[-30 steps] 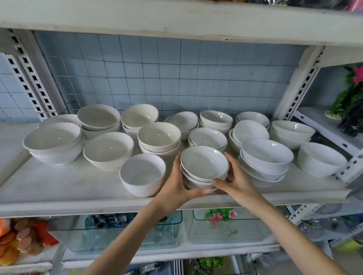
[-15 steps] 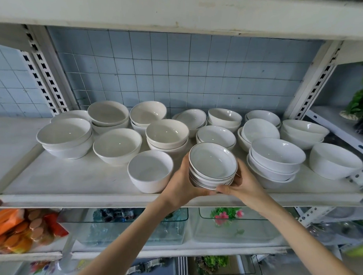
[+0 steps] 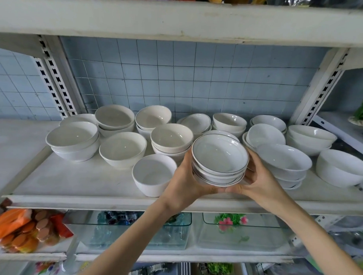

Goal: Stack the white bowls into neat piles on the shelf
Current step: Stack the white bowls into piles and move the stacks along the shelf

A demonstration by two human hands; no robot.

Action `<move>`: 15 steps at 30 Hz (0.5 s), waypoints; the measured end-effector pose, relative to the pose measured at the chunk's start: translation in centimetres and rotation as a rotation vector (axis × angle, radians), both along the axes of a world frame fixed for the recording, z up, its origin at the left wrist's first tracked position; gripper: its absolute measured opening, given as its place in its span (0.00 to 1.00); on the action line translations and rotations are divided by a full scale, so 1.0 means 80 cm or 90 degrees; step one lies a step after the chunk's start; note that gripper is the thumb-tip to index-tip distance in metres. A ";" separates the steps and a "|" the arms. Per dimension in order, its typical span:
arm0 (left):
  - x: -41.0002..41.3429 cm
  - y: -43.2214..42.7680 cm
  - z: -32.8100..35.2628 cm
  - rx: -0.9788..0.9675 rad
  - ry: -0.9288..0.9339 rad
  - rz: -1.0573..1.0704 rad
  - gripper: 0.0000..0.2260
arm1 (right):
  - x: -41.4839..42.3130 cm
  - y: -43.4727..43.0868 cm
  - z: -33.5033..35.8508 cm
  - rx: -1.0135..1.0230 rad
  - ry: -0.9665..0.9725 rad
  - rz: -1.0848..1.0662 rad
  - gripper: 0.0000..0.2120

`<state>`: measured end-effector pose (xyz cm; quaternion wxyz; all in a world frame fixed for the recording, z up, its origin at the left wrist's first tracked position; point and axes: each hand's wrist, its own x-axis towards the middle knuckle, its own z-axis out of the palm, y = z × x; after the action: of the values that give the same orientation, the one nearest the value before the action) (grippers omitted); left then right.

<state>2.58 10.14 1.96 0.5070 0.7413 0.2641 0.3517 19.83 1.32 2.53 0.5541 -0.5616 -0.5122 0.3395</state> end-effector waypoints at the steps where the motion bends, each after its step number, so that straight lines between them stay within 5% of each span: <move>1: -0.002 -0.001 0.004 0.001 -0.007 0.007 0.47 | -0.001 -0.001 0.006 0.006 -0.003 0.006 0.52; 15: -0.141 0.006 0.037 0.046 -0.040 0.154 0.45 | -0.116 0.057 0.039 0.072 -0.034 0.171 0.46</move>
<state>-8.68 10.61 4.94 0.4417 0.7103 0.3228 0.4429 10.58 5.84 5.64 0.5204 -0.4649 -0.6157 0.3661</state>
